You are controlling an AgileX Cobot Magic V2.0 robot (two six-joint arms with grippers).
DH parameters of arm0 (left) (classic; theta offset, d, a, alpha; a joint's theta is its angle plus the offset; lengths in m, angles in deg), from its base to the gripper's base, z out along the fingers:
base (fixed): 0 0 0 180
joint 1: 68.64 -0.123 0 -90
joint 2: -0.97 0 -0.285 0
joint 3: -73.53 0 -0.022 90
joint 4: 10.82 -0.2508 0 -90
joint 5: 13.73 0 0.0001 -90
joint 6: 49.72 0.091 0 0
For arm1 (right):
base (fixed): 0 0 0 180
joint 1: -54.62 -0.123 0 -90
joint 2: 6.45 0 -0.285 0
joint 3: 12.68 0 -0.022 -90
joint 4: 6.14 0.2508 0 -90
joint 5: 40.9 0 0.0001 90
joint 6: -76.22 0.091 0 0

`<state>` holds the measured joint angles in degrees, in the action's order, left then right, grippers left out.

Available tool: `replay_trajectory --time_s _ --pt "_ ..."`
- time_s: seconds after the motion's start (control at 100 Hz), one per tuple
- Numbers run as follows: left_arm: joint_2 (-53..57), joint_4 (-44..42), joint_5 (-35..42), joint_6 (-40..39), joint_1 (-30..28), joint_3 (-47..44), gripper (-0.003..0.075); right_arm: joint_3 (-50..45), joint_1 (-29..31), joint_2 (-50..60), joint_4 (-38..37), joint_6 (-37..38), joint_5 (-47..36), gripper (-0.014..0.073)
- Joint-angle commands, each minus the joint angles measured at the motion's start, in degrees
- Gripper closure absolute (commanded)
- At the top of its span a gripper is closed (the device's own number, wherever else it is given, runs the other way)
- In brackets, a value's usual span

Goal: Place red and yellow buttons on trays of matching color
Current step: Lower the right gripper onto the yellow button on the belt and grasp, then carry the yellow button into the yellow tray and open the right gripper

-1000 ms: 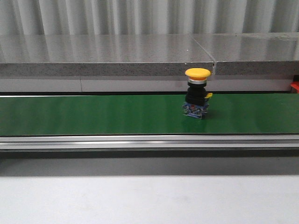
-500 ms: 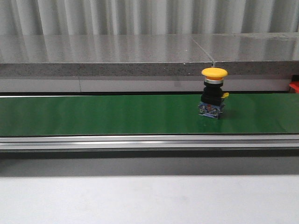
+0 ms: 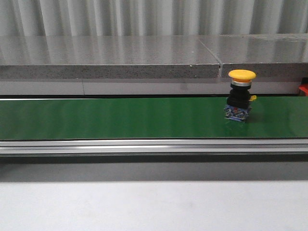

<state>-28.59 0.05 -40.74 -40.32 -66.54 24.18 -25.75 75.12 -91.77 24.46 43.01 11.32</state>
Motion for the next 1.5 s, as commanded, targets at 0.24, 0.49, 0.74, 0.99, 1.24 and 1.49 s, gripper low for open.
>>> replay_trajectory --time_s 0.24,0.49,0.74,0.99,1.24,1.49 --pt "-0.5 0.7 4.2 0.0 0.5 1.6 0.0741 1.3 -11.2 1.0 -0.1 -9.0 4.4 -0.0071" --pt "-0.5 0.7 4.2 0.0 0.5 1.6 0.0741 1.3 -15.6 -3.2 -1.5 -9.2 1.8 -0.0071" --pt "-0.5 0.7 4.2 0.0 0.5 1.6 0.0741 1.3 -18.8 -8.6 -1.5 -9.2 -4.7 -0.0071" --pt "-0.5 0.7 4.2 0.0 0.5 1.6 0.0741 1.3 -19.1 -12.1 -1.5 -9.3 -7.5 -0.0052" --pt "-0.5 0.7 4.2 0.0 0.5 1.6 0.0741 1.3 -19.1 -12.2 -1.5 -9.2 -8.3 0.0352" --pt "-0.5 0.7 4.2 0.0 0.5 1.6 0.0741 1.4 -17.8 -11.2 -1.8 -6.5 -7.0 0.0505"
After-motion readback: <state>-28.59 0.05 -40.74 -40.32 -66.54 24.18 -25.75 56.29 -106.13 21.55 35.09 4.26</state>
